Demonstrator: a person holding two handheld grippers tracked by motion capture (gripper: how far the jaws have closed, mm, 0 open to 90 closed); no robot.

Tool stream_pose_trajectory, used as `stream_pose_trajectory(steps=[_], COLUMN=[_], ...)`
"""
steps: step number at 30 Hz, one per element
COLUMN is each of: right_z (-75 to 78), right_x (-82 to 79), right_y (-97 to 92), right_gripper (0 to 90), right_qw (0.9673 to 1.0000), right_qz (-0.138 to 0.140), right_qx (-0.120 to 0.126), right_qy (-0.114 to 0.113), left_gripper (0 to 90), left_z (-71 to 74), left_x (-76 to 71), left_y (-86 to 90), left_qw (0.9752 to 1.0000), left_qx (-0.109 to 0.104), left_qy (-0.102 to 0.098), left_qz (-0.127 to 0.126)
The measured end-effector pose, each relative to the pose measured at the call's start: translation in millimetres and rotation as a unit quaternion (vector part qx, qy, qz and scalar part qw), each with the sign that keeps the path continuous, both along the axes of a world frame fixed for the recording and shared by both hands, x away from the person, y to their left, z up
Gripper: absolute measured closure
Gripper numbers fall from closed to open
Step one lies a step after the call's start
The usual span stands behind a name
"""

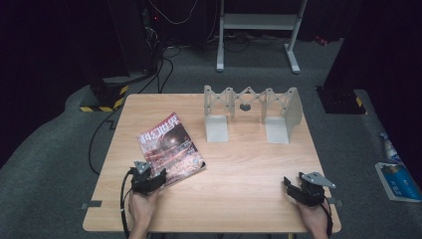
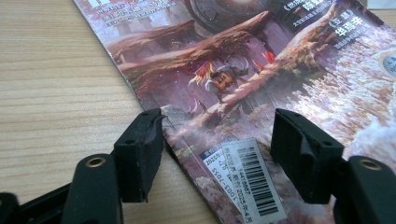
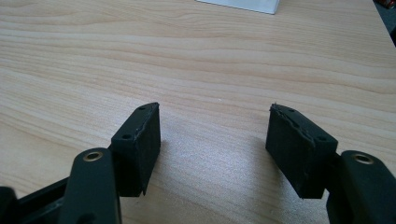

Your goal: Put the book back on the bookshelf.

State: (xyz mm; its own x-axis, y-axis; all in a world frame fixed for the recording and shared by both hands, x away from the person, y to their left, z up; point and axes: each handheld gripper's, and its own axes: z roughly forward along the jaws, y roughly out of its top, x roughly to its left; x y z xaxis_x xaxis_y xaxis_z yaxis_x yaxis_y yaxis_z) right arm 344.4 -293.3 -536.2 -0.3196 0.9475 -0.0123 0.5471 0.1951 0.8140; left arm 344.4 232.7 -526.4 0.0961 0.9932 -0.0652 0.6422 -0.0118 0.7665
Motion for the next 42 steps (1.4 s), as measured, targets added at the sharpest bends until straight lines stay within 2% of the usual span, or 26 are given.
stream_pose_trajectory(steps=[3,17,32,42], right_z=[0.1,0.6,1.6,6.2], right_x=[-0.1,-0.7,-1.1,-7.7], right_y=[-0.1,-0.6,-0.3,3.7], right_gripper=[36.4,38.0,38.0,52.3], right_qw=[1.0000,0.9999,0.9999,0.9993], right_qz=[0.003,0.010,0.014,0.031], right_qx=[0.001,-0.002,-0.004,-0.013], right_qy=[0.000,0.000,0.004,0.017], left_gripper=[37.6,39.8,39.8,40.0], left_z=[0.9,1.1,1.4,1.0], left_x=[-2.4,-5.9,-20.6,-31.2], left_y=[-0.7,-3.7,-15.4,-21.9], left_qw=[0.9999,1.0000,0.9997,0.9992], left_qx=[0.009,0.009,0.008,0.007], left_qy=[-0.001,-0.001,0.000,-0.002], left_qz=[-0.006,-0.002,-0.025,-0.039])
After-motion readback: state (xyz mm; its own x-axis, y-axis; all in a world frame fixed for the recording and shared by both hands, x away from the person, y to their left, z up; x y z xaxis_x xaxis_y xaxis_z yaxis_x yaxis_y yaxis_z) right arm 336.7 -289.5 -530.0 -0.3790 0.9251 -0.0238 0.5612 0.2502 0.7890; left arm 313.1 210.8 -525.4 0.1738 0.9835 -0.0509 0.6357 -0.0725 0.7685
